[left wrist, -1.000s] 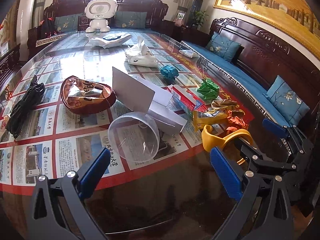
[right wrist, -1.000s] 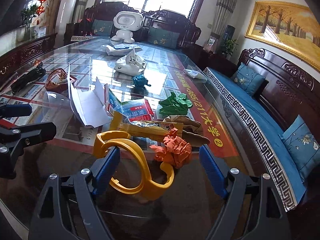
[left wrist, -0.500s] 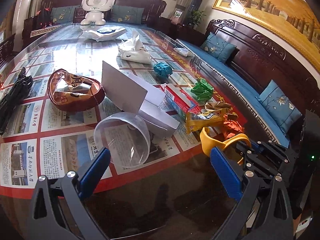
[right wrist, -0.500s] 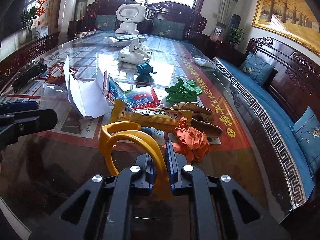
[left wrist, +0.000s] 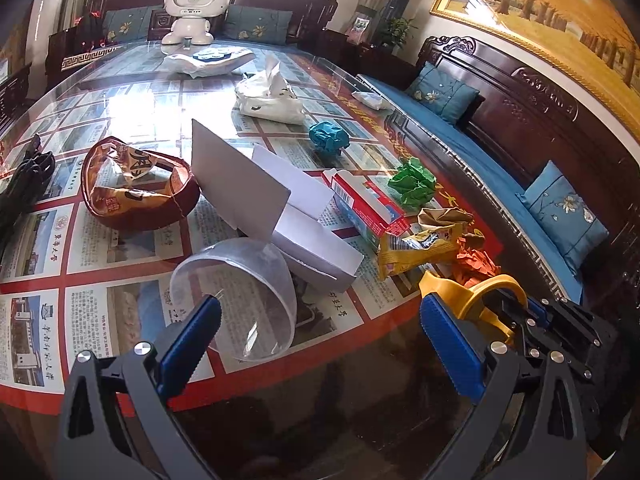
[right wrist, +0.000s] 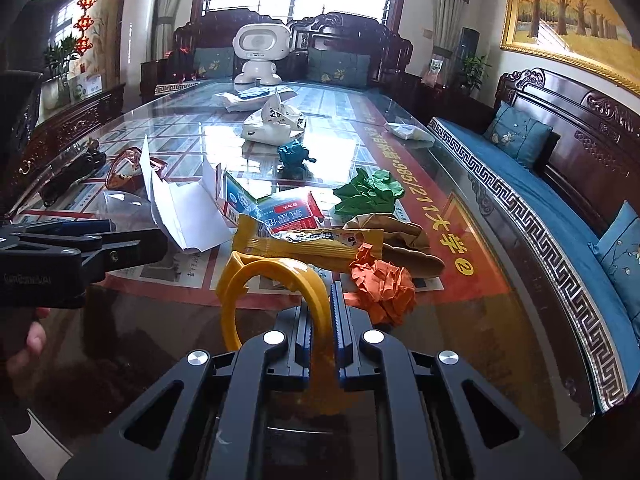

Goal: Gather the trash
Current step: 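Grasp the yellow plastic ring with the right tool while the left tool grasps the clear cup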

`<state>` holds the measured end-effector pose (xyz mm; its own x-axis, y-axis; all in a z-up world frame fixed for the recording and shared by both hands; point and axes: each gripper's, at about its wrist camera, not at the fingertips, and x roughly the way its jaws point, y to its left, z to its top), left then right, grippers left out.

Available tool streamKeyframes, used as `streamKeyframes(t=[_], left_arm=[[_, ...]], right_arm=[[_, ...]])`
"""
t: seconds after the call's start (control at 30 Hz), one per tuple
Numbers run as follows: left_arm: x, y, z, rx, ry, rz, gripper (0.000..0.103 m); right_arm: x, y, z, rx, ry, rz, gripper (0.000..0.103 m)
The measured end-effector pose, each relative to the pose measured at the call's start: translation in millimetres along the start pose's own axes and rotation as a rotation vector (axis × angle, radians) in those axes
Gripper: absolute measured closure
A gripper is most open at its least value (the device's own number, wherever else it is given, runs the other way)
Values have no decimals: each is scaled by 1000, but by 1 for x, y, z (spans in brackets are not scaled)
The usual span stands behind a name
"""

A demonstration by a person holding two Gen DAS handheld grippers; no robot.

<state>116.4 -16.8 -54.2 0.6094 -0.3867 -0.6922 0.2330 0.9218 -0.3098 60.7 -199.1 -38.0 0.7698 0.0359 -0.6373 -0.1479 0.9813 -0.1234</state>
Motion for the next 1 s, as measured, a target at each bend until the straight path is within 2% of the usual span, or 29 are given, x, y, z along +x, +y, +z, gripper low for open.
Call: streamKeyframes(t=[0.13,0.2,0.23,0.27,0.37,0.73,0.8,0.87,0.9,0.97,1.0], left_arm=[[1,1,0,-5,-16,-1,6],[1,3,0,-15,-13,14,19],[2,4,0,-17,-2,19,30],[5,6,0,-22,13,24,37],[11,14,-1,-45,38,40,46],[10,19,2,-59,13,56,46],[11,19,3,-61,19,50,54],[12,18,2,-57,33,47,72],[13,18,2,-55,36,46,76],[13,18,2,-52,38,37,89],[12,18,1,-54,34,31,90]], right_arm=[[0,-1,-1,7,-1,5,94],[0,-3,-2,10,0,6,94],[0,-3,-2,12,1,7,94],[1,-3,-2,15,0,7,94],[-1,-4,-2,20,-5,8,94],[-2,-1,-2,18,-3,23,94],[-2,-1,-2,17,-1,26,94],[-2,0,-2,15,-3,26,94],[-3,0,-2,17,-5,27,94],[-3,-1,-2,21,-8,30,94],[-4,-1,-2,23,-9,31,94]])
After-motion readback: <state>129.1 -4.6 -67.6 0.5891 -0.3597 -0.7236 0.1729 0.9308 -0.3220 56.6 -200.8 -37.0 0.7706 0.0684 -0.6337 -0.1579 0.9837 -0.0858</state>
